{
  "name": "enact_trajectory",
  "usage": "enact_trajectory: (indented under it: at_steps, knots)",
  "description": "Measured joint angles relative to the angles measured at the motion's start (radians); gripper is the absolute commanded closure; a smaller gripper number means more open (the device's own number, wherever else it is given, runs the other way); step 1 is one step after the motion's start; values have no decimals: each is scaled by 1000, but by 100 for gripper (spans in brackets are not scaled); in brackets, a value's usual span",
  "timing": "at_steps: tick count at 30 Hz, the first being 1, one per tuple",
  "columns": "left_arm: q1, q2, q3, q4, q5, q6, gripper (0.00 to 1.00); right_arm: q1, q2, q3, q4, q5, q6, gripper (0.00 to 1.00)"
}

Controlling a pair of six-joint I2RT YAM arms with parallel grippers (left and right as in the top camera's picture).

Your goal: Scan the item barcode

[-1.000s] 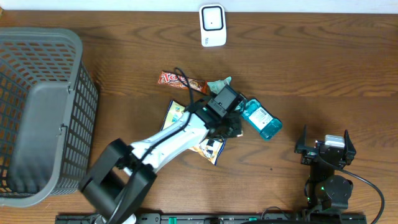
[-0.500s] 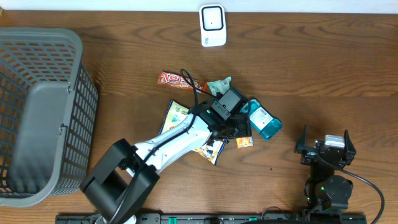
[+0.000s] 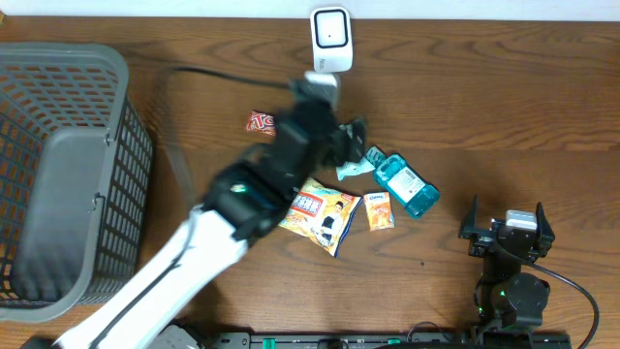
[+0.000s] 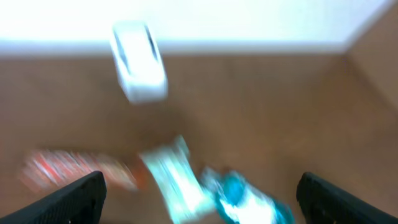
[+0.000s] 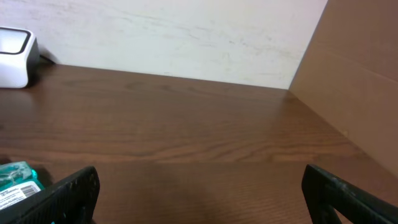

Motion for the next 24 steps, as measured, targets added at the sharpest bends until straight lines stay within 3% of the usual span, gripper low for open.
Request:
enact_trajectory:
  at_steps: [8, 14, 24]
  knots:
    - [135, -117, 236, 22, -234, 355, 2, 0, 0, 0, 0, 0, 0, 1]
    - [158, -171, 285, 22, -462, 593, 2, 0, 0, 0, 0, 0, 0, 1]
    - [164, -177, 269, 20, -553, 658, 2, 0, 0, 0, 0, 0, 0, 1]
